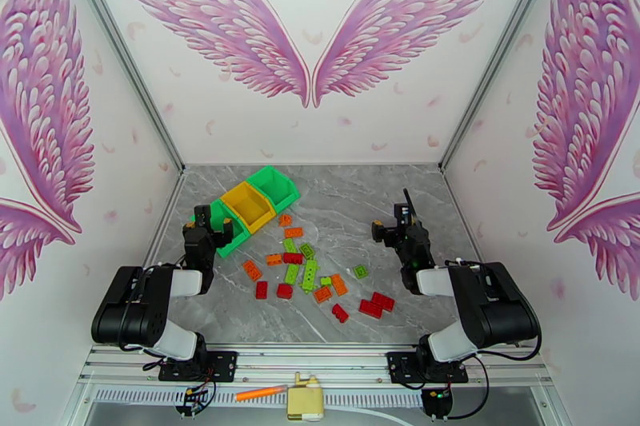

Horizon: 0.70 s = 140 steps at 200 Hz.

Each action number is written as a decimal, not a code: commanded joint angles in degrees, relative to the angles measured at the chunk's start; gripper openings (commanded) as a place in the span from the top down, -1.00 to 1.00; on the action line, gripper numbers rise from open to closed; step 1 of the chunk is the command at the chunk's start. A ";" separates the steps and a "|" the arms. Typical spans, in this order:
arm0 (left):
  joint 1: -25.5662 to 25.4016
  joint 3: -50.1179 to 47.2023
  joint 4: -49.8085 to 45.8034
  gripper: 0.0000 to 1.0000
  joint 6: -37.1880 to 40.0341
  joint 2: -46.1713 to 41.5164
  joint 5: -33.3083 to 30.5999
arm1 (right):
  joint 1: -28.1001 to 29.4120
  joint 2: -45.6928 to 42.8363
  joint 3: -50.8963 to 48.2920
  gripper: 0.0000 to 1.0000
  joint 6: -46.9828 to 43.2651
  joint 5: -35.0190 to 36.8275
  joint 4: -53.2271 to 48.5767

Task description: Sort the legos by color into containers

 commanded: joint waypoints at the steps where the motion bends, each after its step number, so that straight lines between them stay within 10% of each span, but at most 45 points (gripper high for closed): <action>1: 0.16 1.20 -0.27 -0.98 -0.36 0.00 0.84 | -0.31 0.68 0.79 -0.97 -0.31 -0.94 0.14; 140: -13.67 10.14 -30.62 -0.98 -7.50 -18.12 -30.28 | 12.41 -12.27 15.79 -0.97 -2.80 -1.59 -28.39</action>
